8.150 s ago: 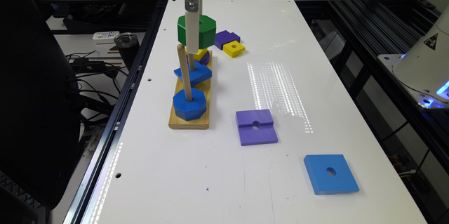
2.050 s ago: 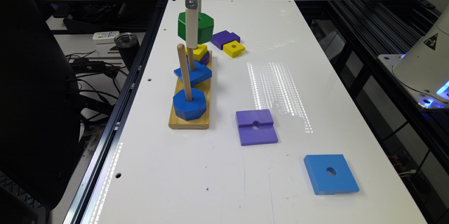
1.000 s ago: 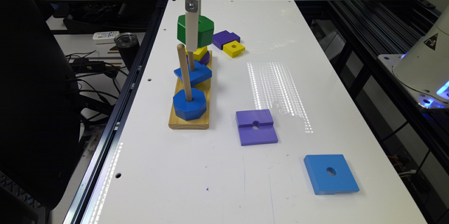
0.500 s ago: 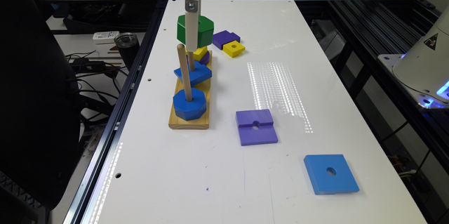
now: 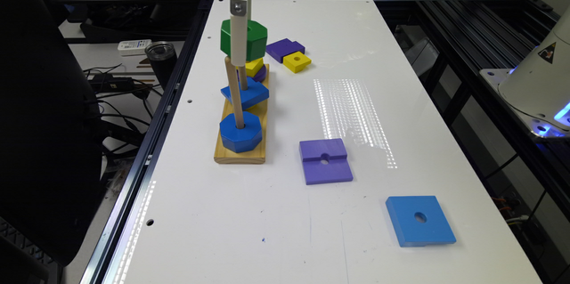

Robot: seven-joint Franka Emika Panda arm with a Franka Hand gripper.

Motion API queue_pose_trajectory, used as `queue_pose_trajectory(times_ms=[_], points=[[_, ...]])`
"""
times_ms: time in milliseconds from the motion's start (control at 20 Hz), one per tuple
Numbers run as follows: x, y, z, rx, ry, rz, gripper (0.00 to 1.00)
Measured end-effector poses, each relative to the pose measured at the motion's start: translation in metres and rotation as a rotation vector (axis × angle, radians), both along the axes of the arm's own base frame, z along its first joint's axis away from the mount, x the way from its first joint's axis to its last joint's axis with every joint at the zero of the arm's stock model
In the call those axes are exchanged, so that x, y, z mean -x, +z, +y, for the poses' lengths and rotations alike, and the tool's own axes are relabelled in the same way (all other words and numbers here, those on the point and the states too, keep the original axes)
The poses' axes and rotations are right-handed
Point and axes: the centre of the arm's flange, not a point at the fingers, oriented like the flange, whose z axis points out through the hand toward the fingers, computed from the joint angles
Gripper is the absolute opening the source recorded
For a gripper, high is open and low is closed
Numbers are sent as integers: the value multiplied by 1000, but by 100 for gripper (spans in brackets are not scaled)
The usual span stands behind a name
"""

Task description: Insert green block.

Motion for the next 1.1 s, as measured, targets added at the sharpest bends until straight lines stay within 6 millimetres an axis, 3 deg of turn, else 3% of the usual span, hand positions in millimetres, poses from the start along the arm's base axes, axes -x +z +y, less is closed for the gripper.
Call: queue_pose_trajectory(times_ms=[450, 1100], points=[[-24, -2, 10, -24, 7, -14, 0], [-23, -2, 14, -25, 11, -6, 0]])
